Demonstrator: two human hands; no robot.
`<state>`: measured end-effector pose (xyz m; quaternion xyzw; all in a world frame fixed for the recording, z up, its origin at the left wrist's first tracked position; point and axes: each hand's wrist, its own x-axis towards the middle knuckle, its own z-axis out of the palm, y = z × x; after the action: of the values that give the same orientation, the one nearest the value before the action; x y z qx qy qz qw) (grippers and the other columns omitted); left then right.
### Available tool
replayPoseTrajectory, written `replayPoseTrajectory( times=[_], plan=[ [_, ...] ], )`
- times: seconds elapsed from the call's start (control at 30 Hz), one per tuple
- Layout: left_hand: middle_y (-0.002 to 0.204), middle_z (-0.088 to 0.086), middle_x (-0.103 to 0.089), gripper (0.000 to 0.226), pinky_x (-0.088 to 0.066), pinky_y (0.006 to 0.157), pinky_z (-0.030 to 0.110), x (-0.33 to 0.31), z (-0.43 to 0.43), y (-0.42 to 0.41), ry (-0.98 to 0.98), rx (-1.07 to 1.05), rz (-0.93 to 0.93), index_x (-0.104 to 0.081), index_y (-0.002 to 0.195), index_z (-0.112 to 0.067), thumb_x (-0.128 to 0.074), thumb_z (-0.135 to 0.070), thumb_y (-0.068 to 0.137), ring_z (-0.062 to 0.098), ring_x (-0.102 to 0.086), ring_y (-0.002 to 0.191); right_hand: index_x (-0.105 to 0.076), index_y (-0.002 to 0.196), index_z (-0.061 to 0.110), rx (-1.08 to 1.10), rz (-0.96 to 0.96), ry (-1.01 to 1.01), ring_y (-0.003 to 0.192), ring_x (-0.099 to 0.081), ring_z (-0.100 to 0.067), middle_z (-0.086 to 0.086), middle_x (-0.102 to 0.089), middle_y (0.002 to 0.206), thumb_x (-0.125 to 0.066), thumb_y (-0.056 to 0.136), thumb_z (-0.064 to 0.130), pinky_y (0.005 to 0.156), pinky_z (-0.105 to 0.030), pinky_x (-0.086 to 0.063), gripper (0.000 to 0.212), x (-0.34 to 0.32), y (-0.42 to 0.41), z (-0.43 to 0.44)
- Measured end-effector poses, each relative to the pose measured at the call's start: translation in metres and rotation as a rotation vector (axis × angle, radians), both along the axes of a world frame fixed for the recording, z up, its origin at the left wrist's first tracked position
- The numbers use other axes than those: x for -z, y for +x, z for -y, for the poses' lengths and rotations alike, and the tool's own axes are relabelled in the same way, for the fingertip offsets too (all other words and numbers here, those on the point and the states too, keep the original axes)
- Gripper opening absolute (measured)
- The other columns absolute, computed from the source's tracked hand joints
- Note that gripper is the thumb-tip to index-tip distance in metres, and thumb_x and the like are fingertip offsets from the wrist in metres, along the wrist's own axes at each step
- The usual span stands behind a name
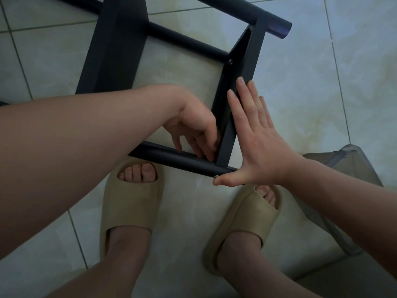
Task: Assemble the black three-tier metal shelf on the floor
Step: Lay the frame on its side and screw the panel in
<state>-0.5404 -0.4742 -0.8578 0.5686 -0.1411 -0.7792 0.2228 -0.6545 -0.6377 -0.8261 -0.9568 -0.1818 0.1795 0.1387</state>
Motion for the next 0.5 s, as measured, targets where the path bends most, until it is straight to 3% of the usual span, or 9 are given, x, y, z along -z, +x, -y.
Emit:
replayPoseTrajectory(
  times=[0.1,0.23,0.33,0.5],
  plan=[
    [0.106,-0.01,-0.077,0.021,-0.036,0.111,0.053,-0.0006,0.0008,-0.0012,0.015,0.023,0.04,-0.071,0.112,-0.028,-0.063,-0.03,0.092,0.012,-0.064,0.116,0.003,0.16,0.002,0.0,-0.002,-0.001,0.154,0.019,-0.035,-0.019,0.014,0.168,-0.053,0.063,0.096,0.125,-0.058,0.001,0.147,0.0003,0.0002,-0.0001],
    [0.1,-0.008,-0.078,0.015,-0.039,0.112,0.048,0.0007,0.0039,-0.0065,0.01,0.019,0.041,-0.073,0.105,-0.023,-0.065,-0.021,0.092,0.009,-0.068,0.107,0.003,0.16,0.002,0.004,-0.003,0.002,0.154,0.02,-0.034,-0.018,0.014,0.168,-0.054,0.062,0.095,0.125,-0.058,0.001,0.147,0.001,0.0,0.0],
    [0.109,-0.004,-0.077,0.024,-0.034,0.113,0.056,-0.0008,0.0029,-0.0034,0.009,0.008,-0.002,-0.071,0.112,-0.019,-0.064,-0.013,0.09,0.011,-0.067,0.114,0.003,0.16,0.002,0.002,0.003,0.005,0.154,0.019,-0.035,-0.018,0.014,0.168,-0.054,0.063,0.095,0.125,-0.058,0.001,0.147,0.0015,0.0002,0.0002],
    [0.107,-0.01,-0.077,0.023,-0.025,0.111,0.068,-0.0022,0.0012,-0.0007,0.053,0.032,0.014,-0.071,0.111,-0.029,-0.065,-0.03,0.088,0.016,-0.058,0.123,0.003,0.16,0.002,0.005,0.008,0.008,0.154,0.019,-0.035,-0.019,0.013,0.168,-0.055,0.062,0.094,0.125,-0.058,0.0,0.147,0.0018,0.0003,0.0004]
  ],
)
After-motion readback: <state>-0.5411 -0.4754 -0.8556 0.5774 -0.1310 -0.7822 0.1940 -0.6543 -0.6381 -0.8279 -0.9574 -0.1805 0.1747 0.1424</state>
